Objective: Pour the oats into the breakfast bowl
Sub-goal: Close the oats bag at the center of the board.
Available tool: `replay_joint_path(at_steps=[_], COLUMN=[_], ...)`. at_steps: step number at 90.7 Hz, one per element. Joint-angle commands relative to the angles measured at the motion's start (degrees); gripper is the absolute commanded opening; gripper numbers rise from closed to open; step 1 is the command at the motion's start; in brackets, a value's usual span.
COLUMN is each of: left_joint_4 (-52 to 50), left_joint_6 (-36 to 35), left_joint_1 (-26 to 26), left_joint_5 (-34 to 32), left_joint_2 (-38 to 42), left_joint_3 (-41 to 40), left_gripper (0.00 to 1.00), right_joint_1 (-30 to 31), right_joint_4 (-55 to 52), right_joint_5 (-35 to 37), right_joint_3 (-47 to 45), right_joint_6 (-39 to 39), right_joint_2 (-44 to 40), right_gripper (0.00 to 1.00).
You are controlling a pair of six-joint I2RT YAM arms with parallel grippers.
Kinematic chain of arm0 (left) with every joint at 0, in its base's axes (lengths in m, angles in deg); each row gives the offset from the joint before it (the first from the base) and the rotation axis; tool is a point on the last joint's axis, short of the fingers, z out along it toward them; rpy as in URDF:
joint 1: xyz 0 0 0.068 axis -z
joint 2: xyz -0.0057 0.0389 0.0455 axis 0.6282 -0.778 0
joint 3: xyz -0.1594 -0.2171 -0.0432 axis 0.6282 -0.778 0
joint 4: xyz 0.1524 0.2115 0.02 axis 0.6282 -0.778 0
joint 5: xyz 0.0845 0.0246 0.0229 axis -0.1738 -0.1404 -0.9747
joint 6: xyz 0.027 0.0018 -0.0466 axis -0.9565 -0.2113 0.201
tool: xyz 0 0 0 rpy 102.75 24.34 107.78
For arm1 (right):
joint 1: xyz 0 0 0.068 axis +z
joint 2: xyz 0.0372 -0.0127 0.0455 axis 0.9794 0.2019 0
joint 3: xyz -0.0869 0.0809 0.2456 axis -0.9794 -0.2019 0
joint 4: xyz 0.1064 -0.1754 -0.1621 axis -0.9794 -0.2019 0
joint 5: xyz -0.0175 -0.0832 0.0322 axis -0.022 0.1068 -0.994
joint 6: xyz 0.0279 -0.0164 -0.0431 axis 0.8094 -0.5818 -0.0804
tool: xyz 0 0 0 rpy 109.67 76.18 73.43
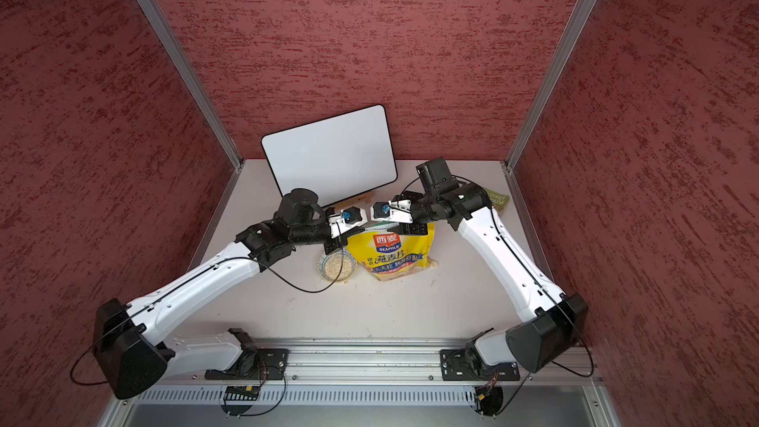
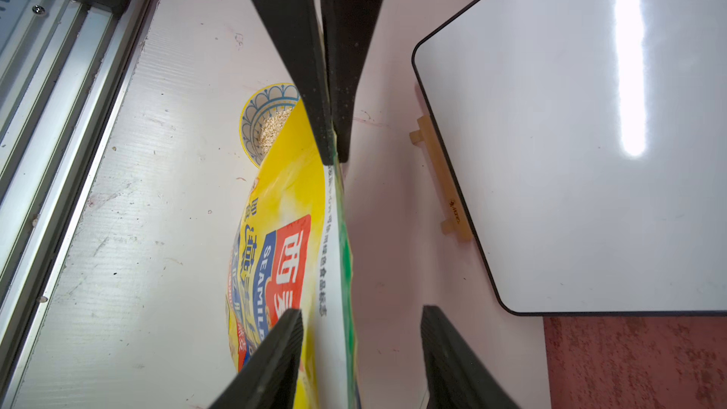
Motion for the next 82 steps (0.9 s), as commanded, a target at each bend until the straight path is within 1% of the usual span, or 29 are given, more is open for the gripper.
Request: replay_joint_path(at_steps=[1, 9, 20, 21, 33, 38, 42, 47, 53, 57, 63, 70, 82], left_joint_4=[3.17, 3.3, 3.42, 3.42, 3.69, 3.85, 4.12, 4.25, 4.49, 4.54, 4.55, 4.59, 4.6], left_joint_6=[-0.45, -0.46, -0.47, -0.46, -0.32, -0.28, -0.19, -0.16, -0.1, -0.1, -0.11, 0.04, 0.1], left_joint_1=[-0.04, -0.05, -0.11, -0.07, -0.06, -0.05, -0.03, -0.1, -0.09, -0.05, -0.03, -0.03, -0.07], left_joint_5=[0.48, 0.74, 0.75, 0.75, 0.95, 1.3, 1.55, 1.79, 1.87, 1.81, 1.89, 1.89, 1.74], left_joint_2=[2.25, 2.46, 2.55, 2.55, 2.4, 2.29, 2.29, 2.37, 2.45, 2.46, 2.46, 2.46, 2.55], left_joint_3=[-0.42, -0.52, -0.61, -0.65, -0.7, -0.7, -0.77, -0.83, -0.95, -0.96, -0.97, -1.04, -1.22], left_gripper=[0.0, 0.0, 0.0, 0.0, 0.0, 0.0, 0.0, 0.0, 0.0, 0.0, 0.0, 0.0, 0.0], right_joint_1=[1.02, 1.04, 1.0, 1.03, 1.12, 1.16, 1.46, 1.83, 2.12, 2.29, 2.45, 2.46, 2.44], right_joint_4=[1.06, 1.35, 0.18, -0.02, -0.15, 0.95, 2.18, 3.84, 5.25, 5.59, 5.66, 5.03, 4.84], right_joint_5=[-0.55, -0.26, 0.26, 0.39, -0.22, -1.09, -1.64, -2.26, -2.9, -3.14, -3.32, -3.07, -3.59], right_joint_3=[2.14, 2.12, 2.27, 2.29, 1.84, 1.3, 0.58, -0.76, -1.6, -1.72, -1.58, -1.17, -1.1], right_joint_6=[1.28, 1.77, 1.71, 1.74, 3.08, 4.06, 4.86, 5.31, 5.83, 6.1, 6.31, 6.22, 6.16], right_joint_2=[0.34, 1.78, 1.53, 1.55, 1.23, 0.96, 0.94, 0.95, 0.91, 0.94, 1.2, 1.85, 1.18], right_gripper=[0.44, 0.3, 0.01, 0.0, 0.0, 0.12, 0.18, 0.21, 0.21, 0.19, 0.13, 0.0, 0.0])
